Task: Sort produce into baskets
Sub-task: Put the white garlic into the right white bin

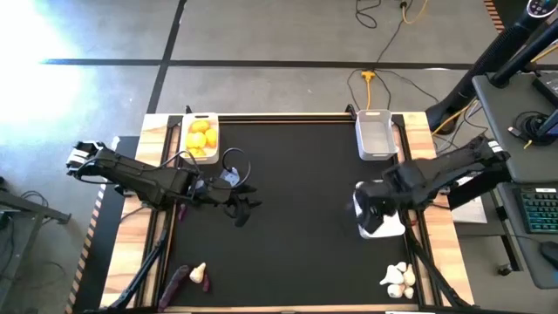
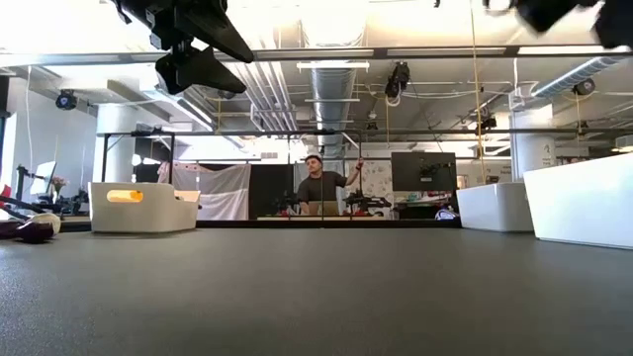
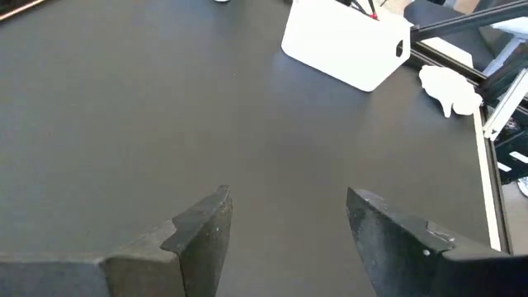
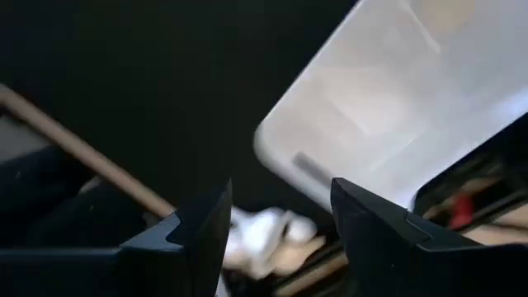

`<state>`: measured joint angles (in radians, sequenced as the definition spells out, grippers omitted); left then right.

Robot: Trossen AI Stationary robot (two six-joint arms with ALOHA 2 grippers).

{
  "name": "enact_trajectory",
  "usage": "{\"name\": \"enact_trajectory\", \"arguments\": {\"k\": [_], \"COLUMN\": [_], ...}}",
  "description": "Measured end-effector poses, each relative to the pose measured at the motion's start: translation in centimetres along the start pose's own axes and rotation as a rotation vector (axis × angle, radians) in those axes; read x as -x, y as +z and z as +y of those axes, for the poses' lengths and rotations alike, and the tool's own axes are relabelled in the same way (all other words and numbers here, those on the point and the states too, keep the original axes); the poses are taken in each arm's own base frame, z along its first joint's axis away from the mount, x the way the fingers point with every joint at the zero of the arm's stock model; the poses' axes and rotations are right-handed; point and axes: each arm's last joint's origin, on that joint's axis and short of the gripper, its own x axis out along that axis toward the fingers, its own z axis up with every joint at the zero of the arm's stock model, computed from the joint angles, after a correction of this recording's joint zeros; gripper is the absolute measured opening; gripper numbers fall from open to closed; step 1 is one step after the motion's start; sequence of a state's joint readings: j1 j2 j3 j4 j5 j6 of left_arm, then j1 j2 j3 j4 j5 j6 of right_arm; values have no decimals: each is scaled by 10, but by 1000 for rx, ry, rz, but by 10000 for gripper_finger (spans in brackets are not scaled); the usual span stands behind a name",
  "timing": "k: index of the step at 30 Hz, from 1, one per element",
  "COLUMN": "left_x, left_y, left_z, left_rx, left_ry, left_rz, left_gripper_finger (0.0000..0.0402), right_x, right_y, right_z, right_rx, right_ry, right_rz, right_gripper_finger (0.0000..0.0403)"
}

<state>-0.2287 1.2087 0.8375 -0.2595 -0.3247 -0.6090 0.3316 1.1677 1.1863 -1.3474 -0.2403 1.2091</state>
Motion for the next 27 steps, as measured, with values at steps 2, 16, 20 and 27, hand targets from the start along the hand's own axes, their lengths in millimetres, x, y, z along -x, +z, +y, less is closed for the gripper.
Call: {"name": "enact_trajectory", "arguments": {"k": [2,16,20,27], "left_x": [0,0,0,0], "left_y": [0,8,8,8], "left_z": [0,-4,-4,-5], "left_rx": [-14,-113,-125,-122], "left_ry": [-2,-35,-34,-39], "left_rz": [-5,-80,-80,-88], "left_gripper_finger": [223,223,223,223], "right_x": [-2,-111,-137,-172], "right_y": [-16,-96,-106,-114], "right_z": [15,76,90,103], "right_rx": [16,60,1,-39], "right_ry": [-8,-290,-300,-263], "right_rz": [22,393,465,477], "right_gripper_finger": [201,256,296,308]}}
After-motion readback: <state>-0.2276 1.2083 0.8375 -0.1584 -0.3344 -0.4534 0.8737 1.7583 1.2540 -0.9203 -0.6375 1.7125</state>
